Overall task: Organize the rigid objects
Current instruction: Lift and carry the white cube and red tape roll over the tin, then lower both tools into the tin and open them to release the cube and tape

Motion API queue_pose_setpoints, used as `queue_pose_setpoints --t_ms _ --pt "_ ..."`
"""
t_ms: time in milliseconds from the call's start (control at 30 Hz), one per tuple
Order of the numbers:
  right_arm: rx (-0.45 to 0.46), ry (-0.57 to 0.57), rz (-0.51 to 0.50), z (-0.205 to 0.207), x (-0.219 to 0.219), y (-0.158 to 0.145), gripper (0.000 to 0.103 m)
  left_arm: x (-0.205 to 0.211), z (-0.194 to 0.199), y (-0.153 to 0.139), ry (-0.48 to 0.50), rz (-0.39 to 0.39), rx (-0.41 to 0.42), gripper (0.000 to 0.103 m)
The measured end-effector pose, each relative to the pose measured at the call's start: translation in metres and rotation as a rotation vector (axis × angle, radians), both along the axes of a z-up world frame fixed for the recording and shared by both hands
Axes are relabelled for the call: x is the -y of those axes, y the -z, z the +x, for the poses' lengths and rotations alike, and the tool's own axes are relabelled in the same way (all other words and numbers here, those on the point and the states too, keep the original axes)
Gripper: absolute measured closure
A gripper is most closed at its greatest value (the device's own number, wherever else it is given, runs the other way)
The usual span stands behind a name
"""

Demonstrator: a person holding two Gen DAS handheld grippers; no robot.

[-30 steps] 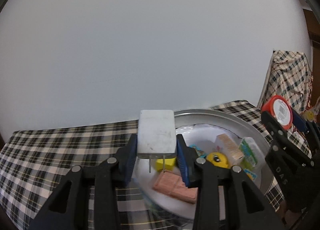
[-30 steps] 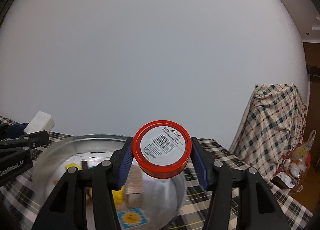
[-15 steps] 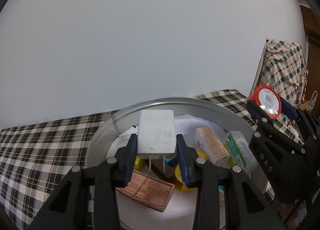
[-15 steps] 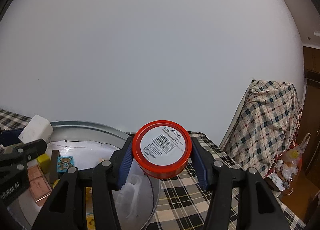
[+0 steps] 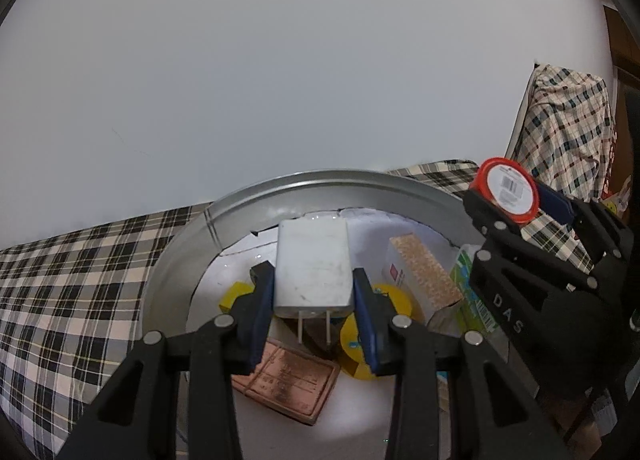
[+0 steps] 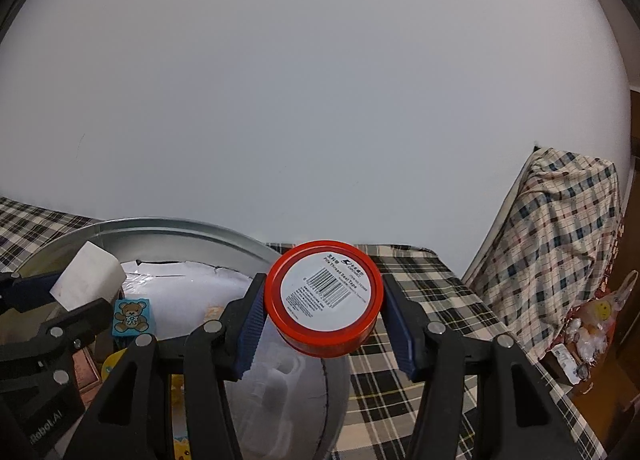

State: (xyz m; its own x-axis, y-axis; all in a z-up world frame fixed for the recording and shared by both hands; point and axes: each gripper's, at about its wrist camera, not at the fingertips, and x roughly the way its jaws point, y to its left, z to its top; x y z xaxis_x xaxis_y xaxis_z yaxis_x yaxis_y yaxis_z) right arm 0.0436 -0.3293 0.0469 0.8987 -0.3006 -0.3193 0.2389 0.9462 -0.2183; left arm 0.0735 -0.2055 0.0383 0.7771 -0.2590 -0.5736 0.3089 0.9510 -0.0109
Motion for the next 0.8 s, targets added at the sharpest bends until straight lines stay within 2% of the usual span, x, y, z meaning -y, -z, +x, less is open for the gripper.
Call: queue_pose_setpoints --t_ms 167,367,533,800 --pt "-0.022 -0.030 0.018 0.005 -0.003 0.001 0.045 0.002 0.002 0.001 0.004 0.002 -0.011 0.066" --pt "-0.054 -0.079 0.133 0.009 0.005 -0.002 0.045 0.008 0.003 0.003 0.022 -0.002 -0.034 0.066" --pt "-0.081 -0.078 0.172 0.013 0.010 0.000 0.045 0.010 0.003 0.004 0.032 0.003 -0.040 0.066" --pt "-0.025 -0.102 0.206 0.003 0.011 -0.011 0.045 0.012 0.004 0.003 0.029 0.005 -0.044 0.066"
